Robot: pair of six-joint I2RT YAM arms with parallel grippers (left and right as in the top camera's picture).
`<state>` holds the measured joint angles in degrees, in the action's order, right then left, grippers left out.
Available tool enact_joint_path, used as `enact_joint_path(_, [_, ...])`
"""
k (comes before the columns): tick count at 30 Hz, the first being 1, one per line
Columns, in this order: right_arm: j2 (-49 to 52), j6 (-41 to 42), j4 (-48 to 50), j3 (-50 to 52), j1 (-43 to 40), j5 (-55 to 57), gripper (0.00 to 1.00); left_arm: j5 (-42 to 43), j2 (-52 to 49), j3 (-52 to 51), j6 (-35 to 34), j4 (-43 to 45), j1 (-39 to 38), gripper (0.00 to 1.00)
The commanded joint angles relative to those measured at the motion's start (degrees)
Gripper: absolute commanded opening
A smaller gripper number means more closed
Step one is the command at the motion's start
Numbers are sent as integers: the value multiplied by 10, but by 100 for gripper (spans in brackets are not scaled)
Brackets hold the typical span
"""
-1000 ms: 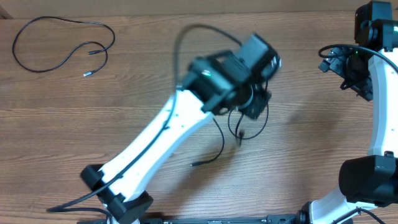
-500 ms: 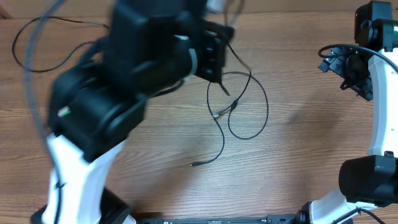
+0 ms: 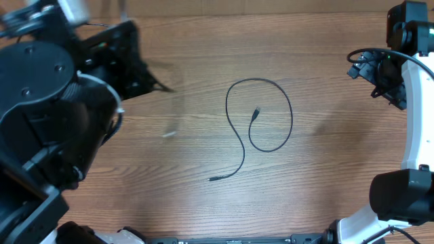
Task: Untangle cables
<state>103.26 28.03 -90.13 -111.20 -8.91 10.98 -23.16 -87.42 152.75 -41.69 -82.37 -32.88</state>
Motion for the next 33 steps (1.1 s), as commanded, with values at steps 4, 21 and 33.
enact_joint_path(4, [-7,-2,1,0,-1,10,100,-133,-3,3,-136,-70,30,4])
enact_joint_path(21, [-7,-2,1,0,-1,10,100,-57,-22,3,-246,-18,71,4])
enact_joint_path(33, [-7,-2,1,0,-1,10,100,-43,-67,3,-296,-94,215,4])
